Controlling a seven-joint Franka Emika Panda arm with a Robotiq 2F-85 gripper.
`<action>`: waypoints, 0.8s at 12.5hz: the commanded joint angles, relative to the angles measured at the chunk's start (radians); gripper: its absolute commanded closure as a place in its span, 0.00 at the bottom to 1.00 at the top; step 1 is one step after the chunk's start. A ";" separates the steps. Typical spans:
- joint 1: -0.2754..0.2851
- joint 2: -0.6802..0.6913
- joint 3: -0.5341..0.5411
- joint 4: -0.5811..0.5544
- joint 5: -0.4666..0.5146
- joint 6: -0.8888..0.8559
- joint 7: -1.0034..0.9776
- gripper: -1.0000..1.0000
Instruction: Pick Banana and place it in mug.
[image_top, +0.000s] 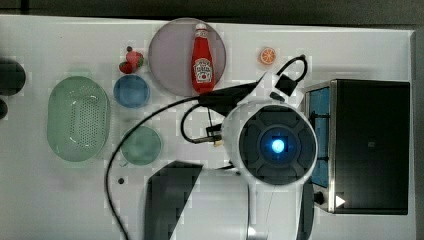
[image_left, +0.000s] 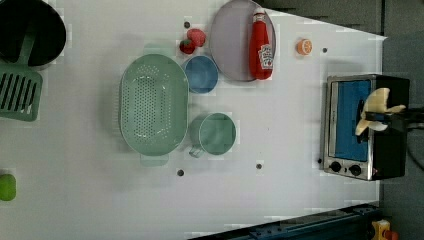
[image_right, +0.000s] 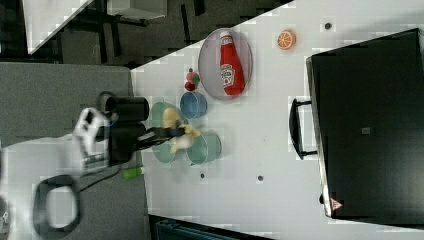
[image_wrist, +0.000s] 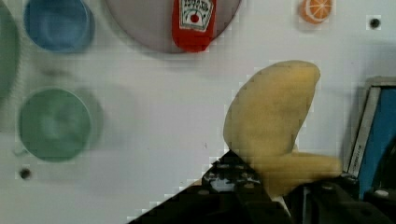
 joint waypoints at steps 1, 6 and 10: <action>0.032 0.011 0.096 -0.023 -0.013 -0.069 0.208 0.78; 0.051 0.024 0.292 -0.029 -0.004 -0.065 0.561 0.78; 0.057 0.074 0.425 -0.050 0.072 -0.020 0.874 0.78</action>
